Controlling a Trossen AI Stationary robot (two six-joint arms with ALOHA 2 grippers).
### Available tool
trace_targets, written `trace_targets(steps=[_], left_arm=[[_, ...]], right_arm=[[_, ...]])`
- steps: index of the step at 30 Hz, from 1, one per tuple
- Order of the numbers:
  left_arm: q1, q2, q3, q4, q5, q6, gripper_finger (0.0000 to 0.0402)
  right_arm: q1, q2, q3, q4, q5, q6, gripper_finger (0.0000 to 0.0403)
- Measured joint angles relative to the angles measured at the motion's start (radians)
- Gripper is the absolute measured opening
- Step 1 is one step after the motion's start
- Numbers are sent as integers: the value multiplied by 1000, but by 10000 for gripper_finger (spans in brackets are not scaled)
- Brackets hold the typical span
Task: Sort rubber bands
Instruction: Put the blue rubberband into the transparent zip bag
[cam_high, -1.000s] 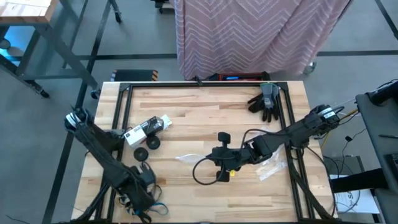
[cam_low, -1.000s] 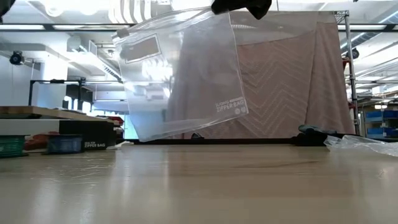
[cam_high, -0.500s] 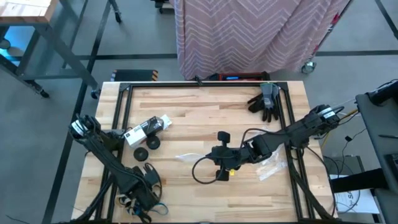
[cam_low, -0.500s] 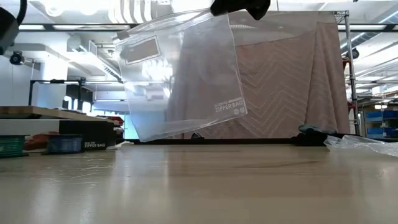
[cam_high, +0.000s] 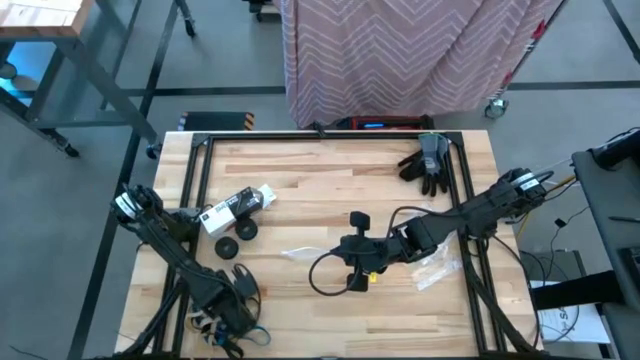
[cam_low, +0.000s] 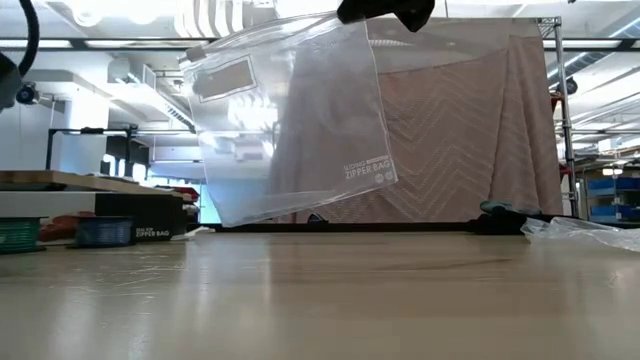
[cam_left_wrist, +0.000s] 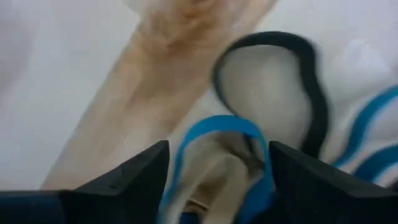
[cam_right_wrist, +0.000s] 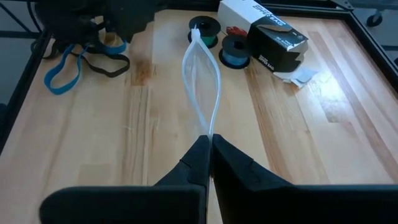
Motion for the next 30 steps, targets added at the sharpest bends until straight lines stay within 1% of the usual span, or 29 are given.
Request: trace_targets(steps=[7,10,12,14,18,19,21,23,25,26,28,30], left_arm=[[0,0,-1,-1,1,24,208],[0,-2,3,0,40,33,177],[0,-2,3,-5,56,40,150],[1,-2,3,-12,50,49,117],[8,-3,6,-16,47,109,29],[9,-3,11,-20,45,128,15],[10,-3,27,-35,44,158,11],[10,-3,56,-85,42,196,10],[10,-5,102,-174,16,222,4],[10,-9,131,-231,-14,231,3],[10,-21,194,-336,-104,251,4],[10,-37,258,-419,-220,262,2]], right_arm=[[0,0,0,-1,0,0,0],[0,0,0,-1,0,0,0],[0,0,0,-1,0,0,0],[0,0,0,-1,0,0,0],[0,0,0,-1,0,0,0],[0,0,0,-1,0,-1,0],[0,0,0,-1,0,-8,0],[0,0,0,-1,0,-11,0],[0,0,0,-1,0,-13,0],[0,0,0,-1,0,-13,0],[0,0,0,-1,0,-13,0],[0,0,0,-1,0,-11,0]])
